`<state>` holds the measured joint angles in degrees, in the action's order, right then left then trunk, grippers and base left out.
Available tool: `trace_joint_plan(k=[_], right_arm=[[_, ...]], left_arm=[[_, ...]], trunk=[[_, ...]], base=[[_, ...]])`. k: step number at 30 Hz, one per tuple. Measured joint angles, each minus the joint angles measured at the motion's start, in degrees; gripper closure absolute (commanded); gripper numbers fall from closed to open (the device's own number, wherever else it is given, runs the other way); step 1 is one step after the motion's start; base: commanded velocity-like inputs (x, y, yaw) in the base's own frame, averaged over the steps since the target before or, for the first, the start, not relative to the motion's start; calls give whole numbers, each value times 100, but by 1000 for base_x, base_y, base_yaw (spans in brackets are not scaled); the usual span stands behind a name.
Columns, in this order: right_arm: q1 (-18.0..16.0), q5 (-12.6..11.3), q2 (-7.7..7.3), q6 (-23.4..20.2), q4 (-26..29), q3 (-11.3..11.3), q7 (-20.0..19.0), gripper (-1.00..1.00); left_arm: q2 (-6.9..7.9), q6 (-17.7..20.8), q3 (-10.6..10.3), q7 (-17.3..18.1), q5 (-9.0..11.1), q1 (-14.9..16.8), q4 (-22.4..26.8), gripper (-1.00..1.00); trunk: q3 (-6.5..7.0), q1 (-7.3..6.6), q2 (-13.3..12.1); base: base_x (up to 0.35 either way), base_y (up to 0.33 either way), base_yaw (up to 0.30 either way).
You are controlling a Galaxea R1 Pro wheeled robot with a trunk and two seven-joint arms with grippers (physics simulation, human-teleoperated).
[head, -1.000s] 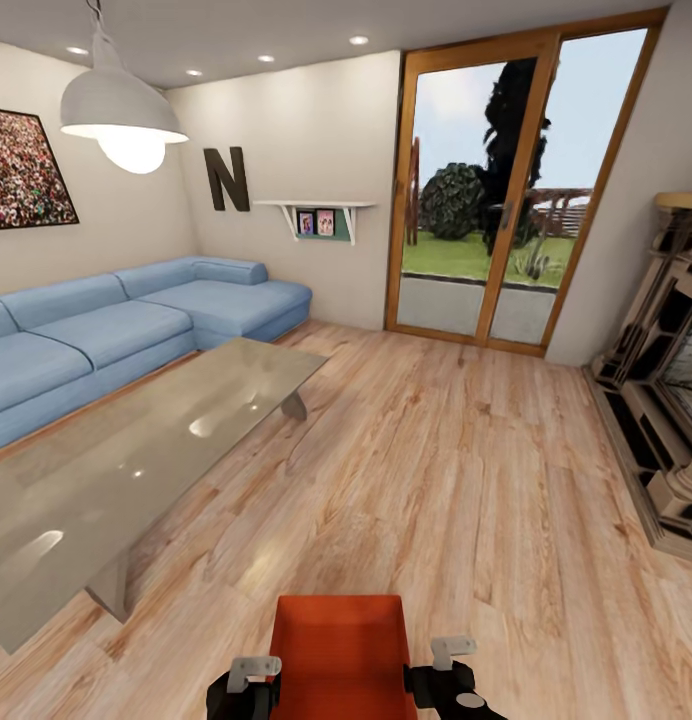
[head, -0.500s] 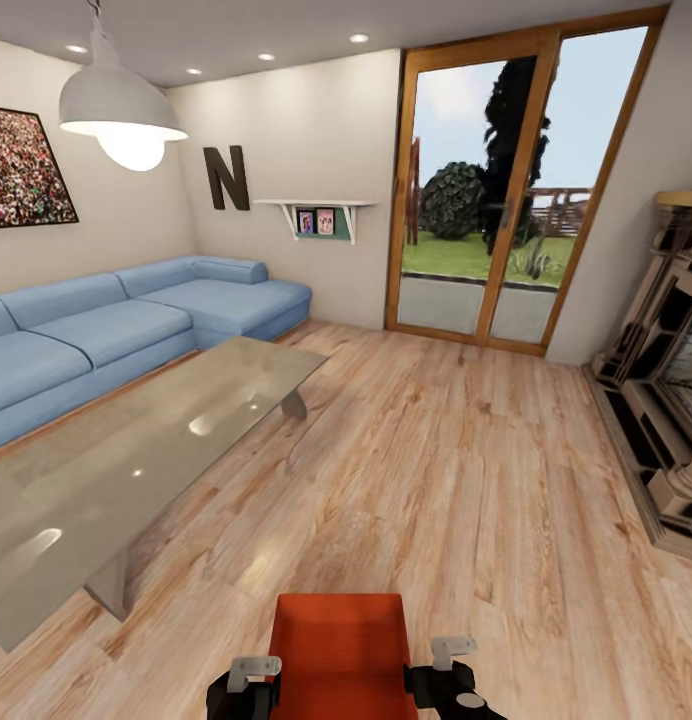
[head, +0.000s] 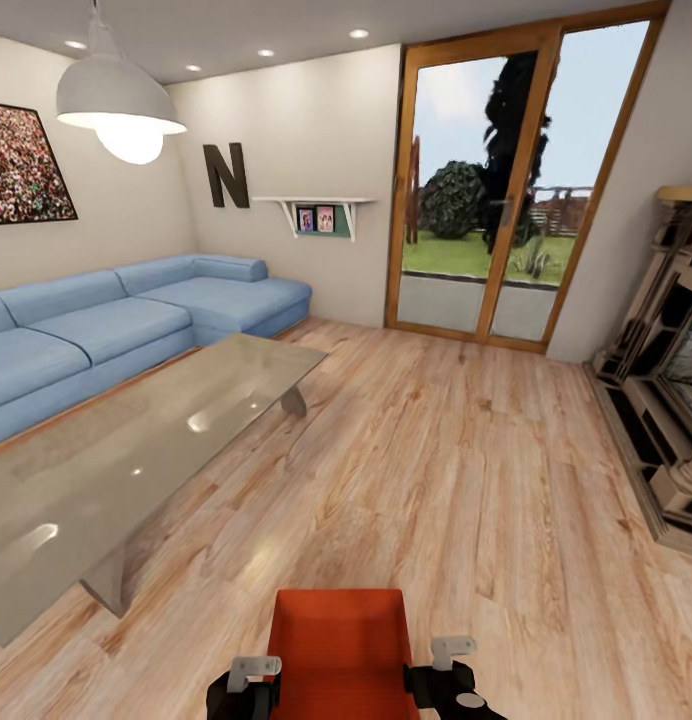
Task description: Move the two storage containers from the living room to the garage. In the garage, place one container on the floor and stack the other container on top of it (either order is fine).
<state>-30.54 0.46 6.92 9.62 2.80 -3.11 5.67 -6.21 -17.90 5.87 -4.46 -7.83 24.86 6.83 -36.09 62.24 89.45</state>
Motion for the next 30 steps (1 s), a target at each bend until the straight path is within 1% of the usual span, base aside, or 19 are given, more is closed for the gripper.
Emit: trace_joint_plan(k=[3,12,17,30], right_arm=[[0,1,-1,0,-1,-2,0,-100],[0,1,-5,0,-2,0,-3,-100],[0,2,-1,0,-2,0,-2,-100],[0,2,1,0,-1,-2,-4,-100]], left_arm=[[0,0,0,0,0,1,0,-100],[0,0,0,0,0,1,0,-100],[0,0,0,0,0,-2,0,-100],[-16,0,-26,0,0,2,0,-100]], trunk=[[-54,66,120],[-54,67,122],[-144,176,321],[-144,176,322]], base=[[0,0,0],[0,0,0],[0,0,0],[0,0,0]])
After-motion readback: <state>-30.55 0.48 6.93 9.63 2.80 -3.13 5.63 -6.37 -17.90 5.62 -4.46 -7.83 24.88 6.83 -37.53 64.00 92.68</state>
